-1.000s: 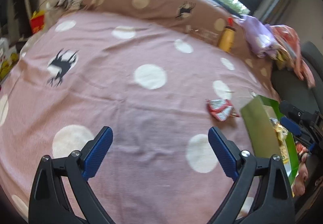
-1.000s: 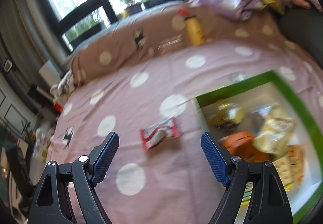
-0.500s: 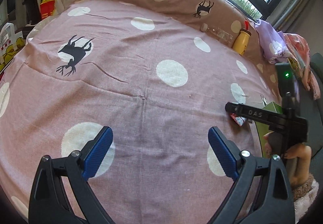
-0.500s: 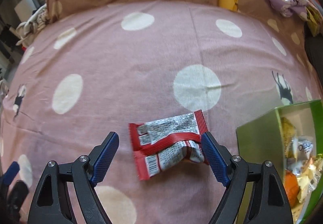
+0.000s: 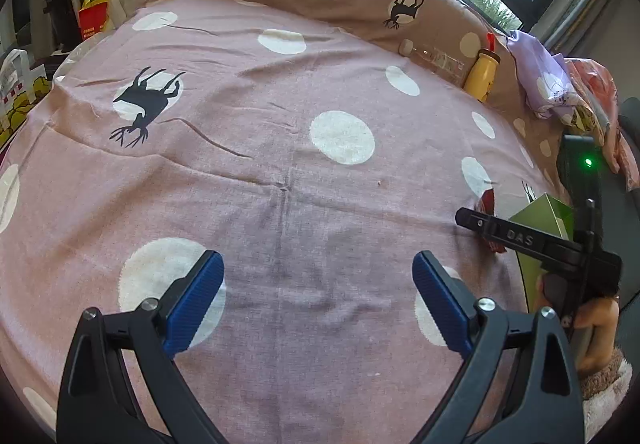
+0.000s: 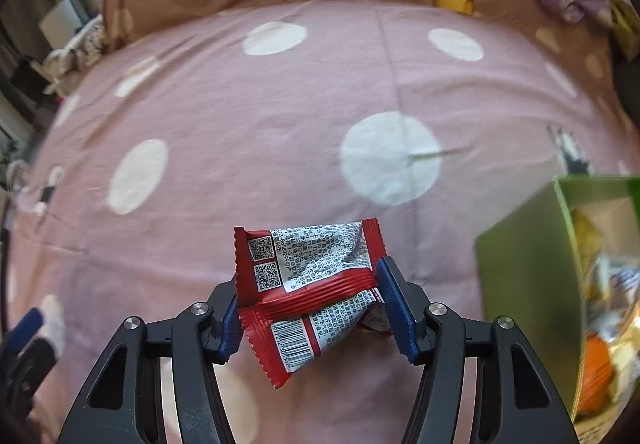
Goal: Organize snacks
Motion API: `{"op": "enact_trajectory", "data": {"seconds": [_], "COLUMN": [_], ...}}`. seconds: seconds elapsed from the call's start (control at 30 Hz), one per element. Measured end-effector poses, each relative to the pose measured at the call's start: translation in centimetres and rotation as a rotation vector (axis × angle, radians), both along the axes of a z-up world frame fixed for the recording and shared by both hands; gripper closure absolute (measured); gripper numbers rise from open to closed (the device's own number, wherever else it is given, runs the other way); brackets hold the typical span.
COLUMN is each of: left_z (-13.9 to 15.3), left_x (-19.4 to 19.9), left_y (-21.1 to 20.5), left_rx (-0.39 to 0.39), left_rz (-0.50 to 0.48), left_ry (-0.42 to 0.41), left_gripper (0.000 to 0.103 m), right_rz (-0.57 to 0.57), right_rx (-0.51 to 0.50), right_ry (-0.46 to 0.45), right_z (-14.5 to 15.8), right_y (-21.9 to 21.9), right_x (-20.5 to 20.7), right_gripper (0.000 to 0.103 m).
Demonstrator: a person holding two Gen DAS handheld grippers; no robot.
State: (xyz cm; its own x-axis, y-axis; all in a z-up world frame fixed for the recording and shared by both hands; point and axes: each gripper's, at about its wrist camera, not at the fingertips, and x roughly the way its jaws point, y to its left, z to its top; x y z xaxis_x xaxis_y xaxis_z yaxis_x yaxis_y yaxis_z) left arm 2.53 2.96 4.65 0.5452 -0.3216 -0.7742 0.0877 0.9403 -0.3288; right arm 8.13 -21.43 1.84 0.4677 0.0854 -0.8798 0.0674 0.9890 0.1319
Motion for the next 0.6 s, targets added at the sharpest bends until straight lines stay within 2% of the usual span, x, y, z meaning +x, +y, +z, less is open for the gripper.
{"op": "enact_trajectory", "data": {"seconds": [0.37,0.5,0.6], "left_z": [0.4,0.5,0.5], "left_x": [0.1,0.1,0.1], "left_y": [1.9,2.4,2.5], "left_rx": [-0.033,-0.04,-0.044], "left_rz": [0.058,0.077,0.078], "left_ry": [0.002,0.01,0.019], "left_gripper": [0.007,0.007,0.007], "right_rz": [0.183,0.2,0.186], "right_rx": [0.048,0.082,0.128], "right_ry": [0.034,0.015,-0.019], "right_z": [0.7,1.3,2.6], "right_y": [6.8,7.2,6.0], "right_x": [-4.0,-4.9,-5.6], "right_gripper": [0.042,0.024,0.023]}}
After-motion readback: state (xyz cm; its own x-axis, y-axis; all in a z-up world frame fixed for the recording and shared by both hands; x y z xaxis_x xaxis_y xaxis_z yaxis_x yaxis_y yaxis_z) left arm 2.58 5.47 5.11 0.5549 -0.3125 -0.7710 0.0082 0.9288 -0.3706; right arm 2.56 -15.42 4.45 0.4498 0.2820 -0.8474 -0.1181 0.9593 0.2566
